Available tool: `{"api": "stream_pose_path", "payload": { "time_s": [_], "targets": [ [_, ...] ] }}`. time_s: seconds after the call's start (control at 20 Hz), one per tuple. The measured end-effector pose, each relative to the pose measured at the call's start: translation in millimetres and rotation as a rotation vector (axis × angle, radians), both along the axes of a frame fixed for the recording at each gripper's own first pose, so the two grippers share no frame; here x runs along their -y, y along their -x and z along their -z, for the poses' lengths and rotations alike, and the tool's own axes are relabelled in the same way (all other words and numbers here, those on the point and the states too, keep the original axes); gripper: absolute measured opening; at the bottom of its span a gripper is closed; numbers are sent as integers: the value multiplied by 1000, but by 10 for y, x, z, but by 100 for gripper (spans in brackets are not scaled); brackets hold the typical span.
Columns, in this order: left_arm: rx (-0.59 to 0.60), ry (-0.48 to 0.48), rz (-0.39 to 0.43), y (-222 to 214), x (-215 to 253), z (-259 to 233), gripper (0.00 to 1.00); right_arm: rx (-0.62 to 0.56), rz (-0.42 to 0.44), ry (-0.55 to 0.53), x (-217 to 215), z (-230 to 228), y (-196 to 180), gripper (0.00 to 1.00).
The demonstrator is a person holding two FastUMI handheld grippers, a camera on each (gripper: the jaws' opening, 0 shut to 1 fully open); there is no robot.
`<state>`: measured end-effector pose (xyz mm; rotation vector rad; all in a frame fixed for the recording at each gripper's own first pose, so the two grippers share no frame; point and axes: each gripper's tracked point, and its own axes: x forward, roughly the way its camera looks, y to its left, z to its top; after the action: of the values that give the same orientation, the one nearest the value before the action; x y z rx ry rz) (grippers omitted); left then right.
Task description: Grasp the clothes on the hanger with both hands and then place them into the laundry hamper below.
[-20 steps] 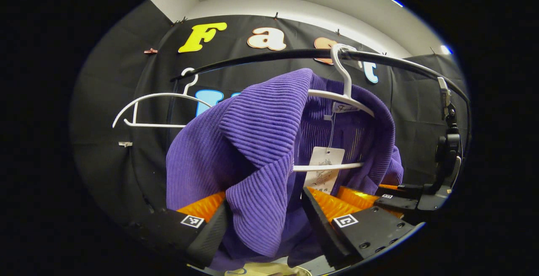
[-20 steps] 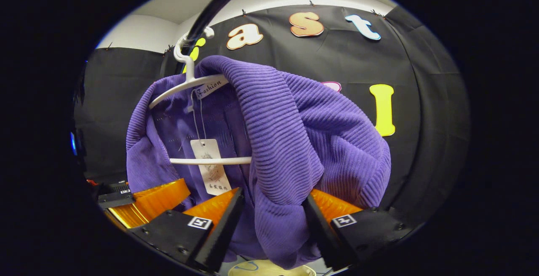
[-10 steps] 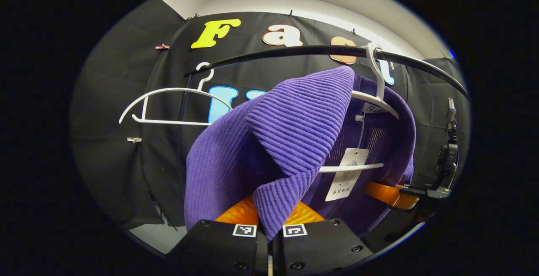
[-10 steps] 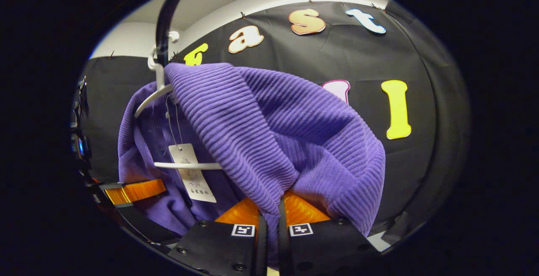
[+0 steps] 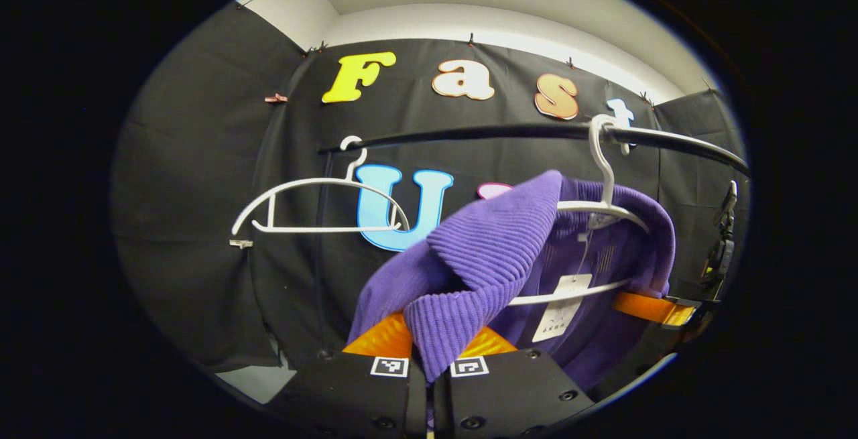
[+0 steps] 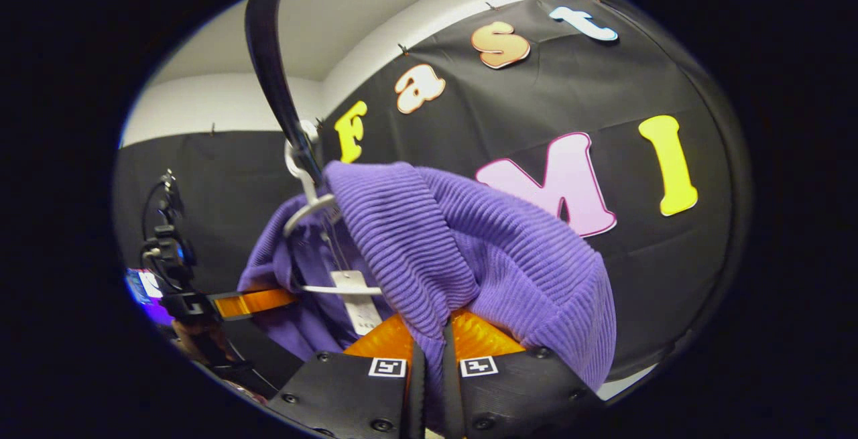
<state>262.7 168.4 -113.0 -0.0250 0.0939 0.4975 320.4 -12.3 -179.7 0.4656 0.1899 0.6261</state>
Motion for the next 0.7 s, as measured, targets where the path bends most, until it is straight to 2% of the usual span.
{"api": "stream_pose_path", "payload": {
  "time_s": [0.1,0.3,0.35,0.4,0.45,0.5,0.55,0.7],
  "targets": [
    [24,-23,-23,59,-54,-145,9,25,-12,-41,64,-182,4,14],
    [77,-102,-78,192,-192,-435,8,94,-86,-159,-98,-705,99,14],
    [90,-118,-102,244,-267,-497,9,105,-115,-191,-207,-793,81,10],
    [107,-134,-125,304,-333,-583,9,111,-129,-219,-215,-880,115,14],
    [125,-150,-144,351,-410,-685,9,113,-140,-244,-239,-924,99,14],
    [143,-165,-160,398,-481,-778,8,109,-139,-265,-234,-930,62,10],
    [159,-179,-170,419,-546,-876,8,100,-139,-294,-222,-940,18,14],
    [173,-246,-172,351,-702,-1065,8,67,-152,-412,-223,-1031,-65,14]
  ]
}}
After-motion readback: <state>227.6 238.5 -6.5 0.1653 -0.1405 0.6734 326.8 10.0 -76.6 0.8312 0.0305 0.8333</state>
